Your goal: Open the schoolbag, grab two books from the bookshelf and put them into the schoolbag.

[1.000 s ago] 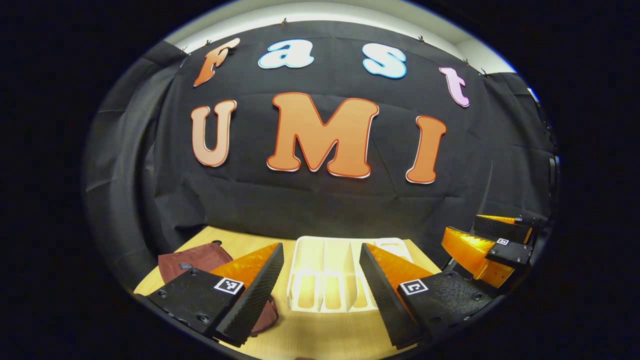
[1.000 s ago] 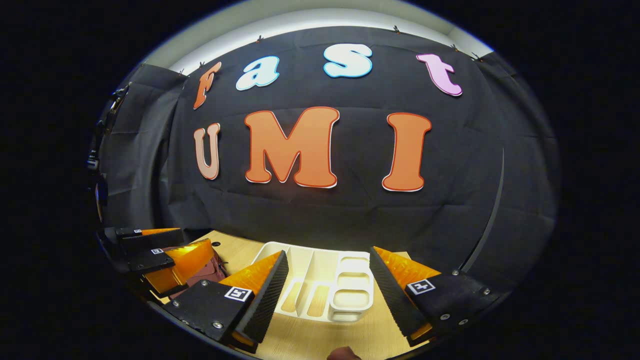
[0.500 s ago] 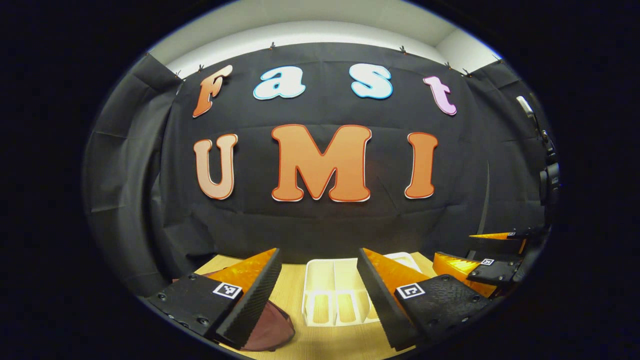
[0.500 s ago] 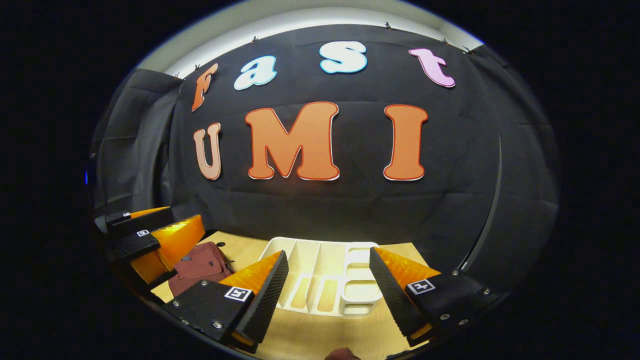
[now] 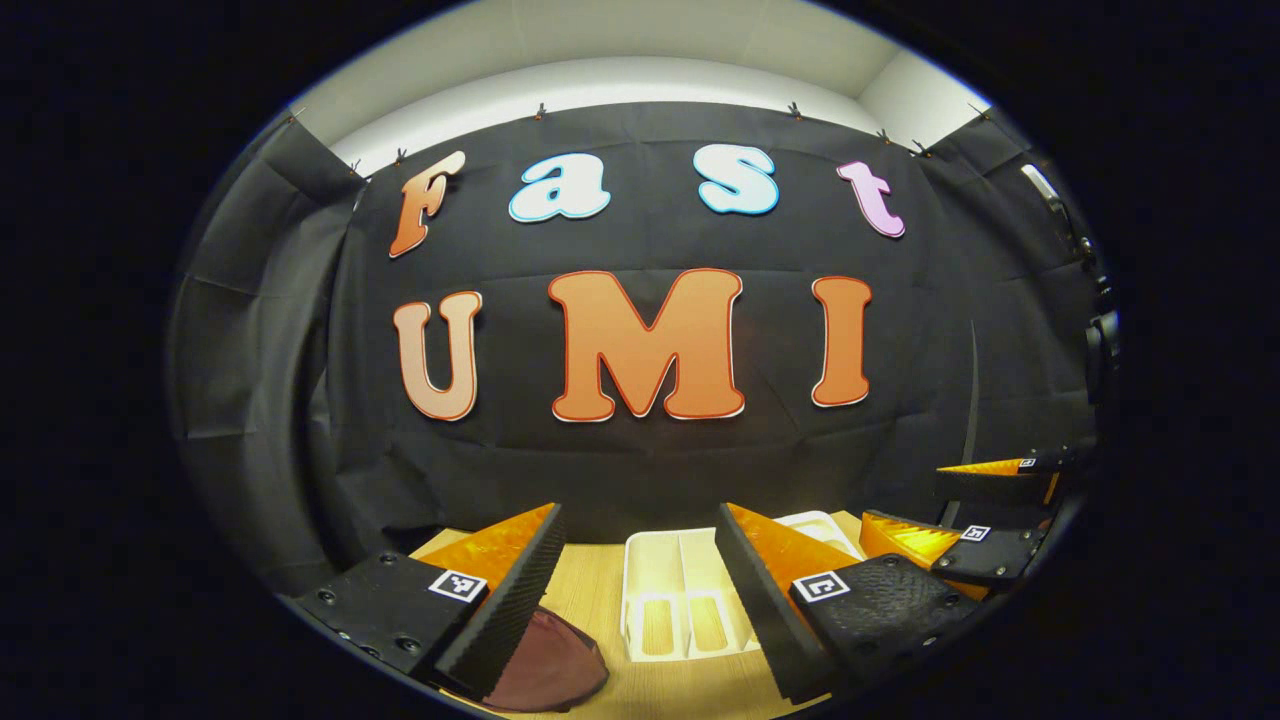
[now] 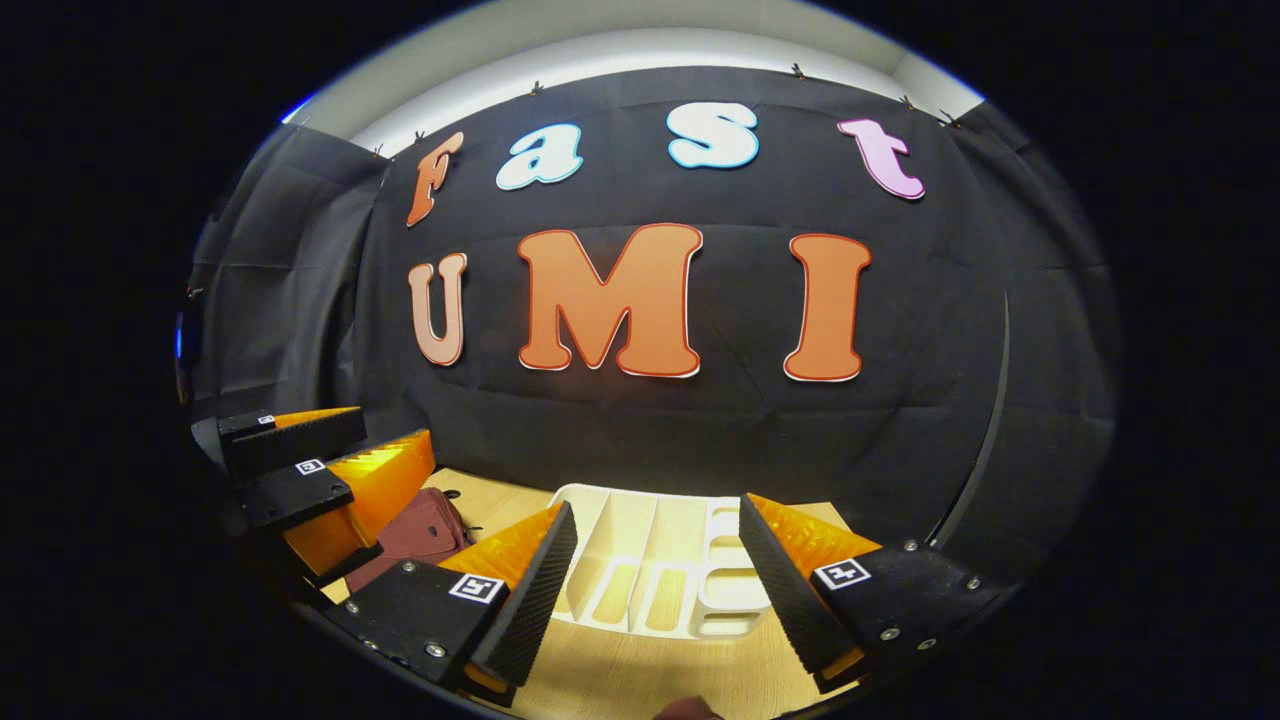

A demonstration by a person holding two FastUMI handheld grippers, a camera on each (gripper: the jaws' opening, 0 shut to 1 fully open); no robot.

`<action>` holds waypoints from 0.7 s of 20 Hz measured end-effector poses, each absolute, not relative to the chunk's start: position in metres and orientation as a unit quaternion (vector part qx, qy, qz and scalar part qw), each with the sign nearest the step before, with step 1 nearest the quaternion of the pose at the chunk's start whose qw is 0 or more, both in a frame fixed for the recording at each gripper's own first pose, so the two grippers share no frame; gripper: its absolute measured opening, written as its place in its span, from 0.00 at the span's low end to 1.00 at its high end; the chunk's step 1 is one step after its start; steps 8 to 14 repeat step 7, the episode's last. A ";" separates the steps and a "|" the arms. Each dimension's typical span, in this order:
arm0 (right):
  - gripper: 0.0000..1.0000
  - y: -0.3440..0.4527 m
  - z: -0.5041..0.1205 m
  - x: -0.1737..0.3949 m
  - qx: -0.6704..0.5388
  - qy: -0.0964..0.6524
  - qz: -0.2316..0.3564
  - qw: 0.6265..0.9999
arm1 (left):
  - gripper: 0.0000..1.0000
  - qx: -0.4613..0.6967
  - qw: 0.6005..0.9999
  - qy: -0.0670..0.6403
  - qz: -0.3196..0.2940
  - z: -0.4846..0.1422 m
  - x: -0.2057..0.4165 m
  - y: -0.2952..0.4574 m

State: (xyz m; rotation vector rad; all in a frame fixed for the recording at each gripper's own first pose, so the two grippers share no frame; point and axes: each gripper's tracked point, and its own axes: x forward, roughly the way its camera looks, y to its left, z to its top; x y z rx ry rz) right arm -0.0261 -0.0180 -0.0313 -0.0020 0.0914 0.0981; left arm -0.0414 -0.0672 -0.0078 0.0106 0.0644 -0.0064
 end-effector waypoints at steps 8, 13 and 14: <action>0.97 -0.016 -0.034 -0.035 -0.013 0.052 0.040 0.998 | 0.95 0.013 0.999 0.032 -0.015 -0.006 -0.045 -0.069; 0.97 -0.016 -0.034 -0.035 -0.013 0.052 0.040 0.998 | 0.95 0.013 0.999 0.032 -0.015 -0.006 -0.045 -0.069; 0.97 -0.016 -0.034 -0.035 -0.013 0.052 0.040 0.998 | 0.95 0.013 0.999 0.032 -0.015 -0.006 -0.045 -0.069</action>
